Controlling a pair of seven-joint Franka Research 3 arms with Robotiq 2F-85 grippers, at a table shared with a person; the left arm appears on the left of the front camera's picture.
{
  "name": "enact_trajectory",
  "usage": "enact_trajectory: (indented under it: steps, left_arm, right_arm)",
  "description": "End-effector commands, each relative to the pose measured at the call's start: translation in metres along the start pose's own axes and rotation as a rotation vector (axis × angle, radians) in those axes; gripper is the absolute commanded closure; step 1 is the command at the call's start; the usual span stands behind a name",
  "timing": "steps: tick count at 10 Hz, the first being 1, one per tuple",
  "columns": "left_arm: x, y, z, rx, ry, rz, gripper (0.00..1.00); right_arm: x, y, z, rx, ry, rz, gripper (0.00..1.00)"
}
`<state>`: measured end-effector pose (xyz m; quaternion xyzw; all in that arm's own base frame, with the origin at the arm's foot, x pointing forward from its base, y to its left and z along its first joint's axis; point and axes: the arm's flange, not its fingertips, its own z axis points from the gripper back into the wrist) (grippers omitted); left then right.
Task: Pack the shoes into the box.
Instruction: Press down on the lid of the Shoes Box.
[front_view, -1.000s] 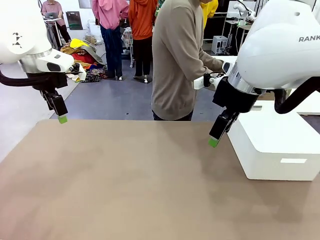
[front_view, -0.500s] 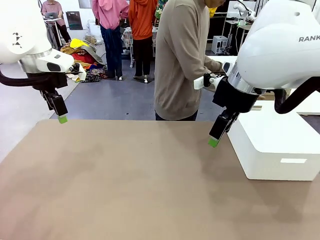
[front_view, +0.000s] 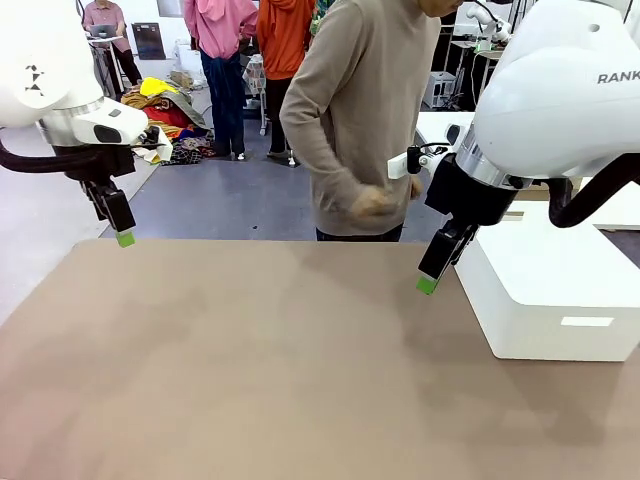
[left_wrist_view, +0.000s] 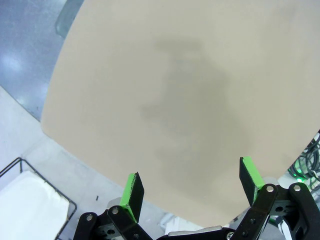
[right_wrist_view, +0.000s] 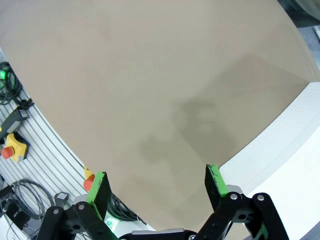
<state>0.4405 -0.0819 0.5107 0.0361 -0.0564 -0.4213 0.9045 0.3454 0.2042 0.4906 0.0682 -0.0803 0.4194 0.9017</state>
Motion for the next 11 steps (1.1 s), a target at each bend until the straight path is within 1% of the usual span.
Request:
enact_trajectory:
  steps: [1, 11]
  left_arm:
    - [-0.0027, 0.0027, 0.0017, 0.004, 0.007, -0.018, 0.00]
    - [-0.0027, 0.0027, 0.0017, 0.004, 0.007, -0.018, 0.00]
  right_arm:
    - [-0.0011, 0.0004, 0.0019, -0.002, 0.000, 0.000, 0.00]
    - [-0.0011, 0.0004, 0.0019, -0.002, 0.000, 0.000, 0.00]
